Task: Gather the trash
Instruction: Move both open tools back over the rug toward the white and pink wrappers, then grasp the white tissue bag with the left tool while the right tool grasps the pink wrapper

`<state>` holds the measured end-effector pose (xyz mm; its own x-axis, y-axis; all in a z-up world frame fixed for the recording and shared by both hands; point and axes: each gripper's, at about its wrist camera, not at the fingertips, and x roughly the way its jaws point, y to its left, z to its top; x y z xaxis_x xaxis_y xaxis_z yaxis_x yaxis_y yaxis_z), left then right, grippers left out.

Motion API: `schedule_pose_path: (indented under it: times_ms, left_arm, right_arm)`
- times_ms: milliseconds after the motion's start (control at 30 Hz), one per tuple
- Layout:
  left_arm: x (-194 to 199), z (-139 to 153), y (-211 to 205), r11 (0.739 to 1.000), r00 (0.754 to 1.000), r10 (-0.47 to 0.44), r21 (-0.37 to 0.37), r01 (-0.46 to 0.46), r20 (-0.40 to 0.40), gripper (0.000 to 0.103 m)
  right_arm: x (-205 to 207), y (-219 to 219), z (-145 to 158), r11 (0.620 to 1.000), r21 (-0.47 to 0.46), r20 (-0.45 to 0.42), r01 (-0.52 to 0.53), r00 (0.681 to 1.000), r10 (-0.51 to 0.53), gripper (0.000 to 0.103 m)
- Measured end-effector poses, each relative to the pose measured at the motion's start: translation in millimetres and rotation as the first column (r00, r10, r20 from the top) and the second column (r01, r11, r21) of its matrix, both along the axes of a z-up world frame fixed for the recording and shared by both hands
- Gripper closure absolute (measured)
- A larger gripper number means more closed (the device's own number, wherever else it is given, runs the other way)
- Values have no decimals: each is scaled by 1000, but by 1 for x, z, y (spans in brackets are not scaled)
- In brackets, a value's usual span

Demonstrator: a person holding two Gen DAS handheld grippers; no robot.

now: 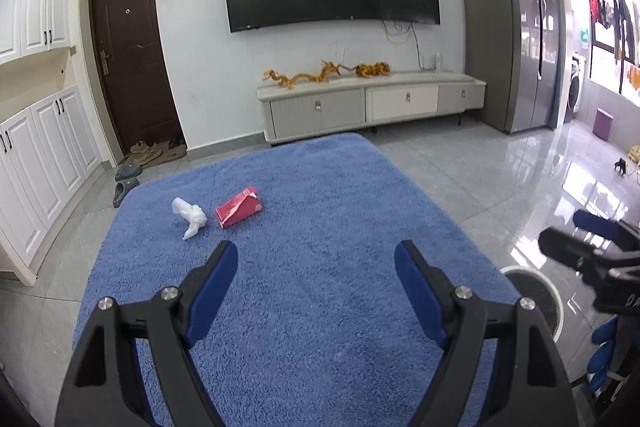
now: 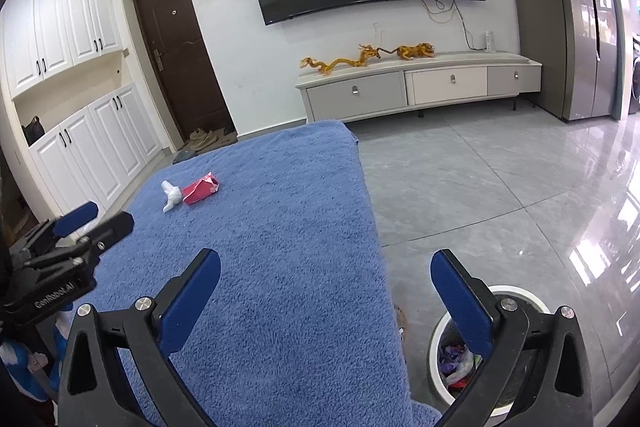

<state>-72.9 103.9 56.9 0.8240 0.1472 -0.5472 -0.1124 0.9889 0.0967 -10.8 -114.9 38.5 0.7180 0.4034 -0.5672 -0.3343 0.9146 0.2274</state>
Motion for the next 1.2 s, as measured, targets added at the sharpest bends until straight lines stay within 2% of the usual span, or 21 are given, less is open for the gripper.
schedule_pose_path:
  times_ms: [233, 433, 733, 833, 1033, 1200]
  left_arm:
    - [16, -15, 23, 999, 1000, 16, -31, -17, -25, 23]
    - [30, -31, 52, 997, 998, 42, -60, -45, -51, 23]
    - [52, -58, 105, 987, 989, 97, -118, -110, -109, 23]
    - [62, -66, 131, 984, 984, 134, -104, -146, -121, 23]
    - [87, -75, 204, 962, 965, 217, -137, -237, -146, 23]
    - [115, -87, 245, 938, 961, 203, -243, -246, -189, 23]
  right_arm:
    - [14, 16, -7, 1000, -24, -24, -11, 1000, 11, 0]
    - [29, 46, -12, 995, -91, -57, -40, 998, 35, 0]
    - [54, 85, -26, 983, -134, -129, -121, 986, 104, 0]
    - [67, 101, -32, 976, -133, -168, -170, 975, 147, 0]
    - [98, 143, -36, 944, -124, -197, -306, 940, 279, 0]
    - [128, 188, -41, 883, -136, -200, -449, 886, 419, 0]
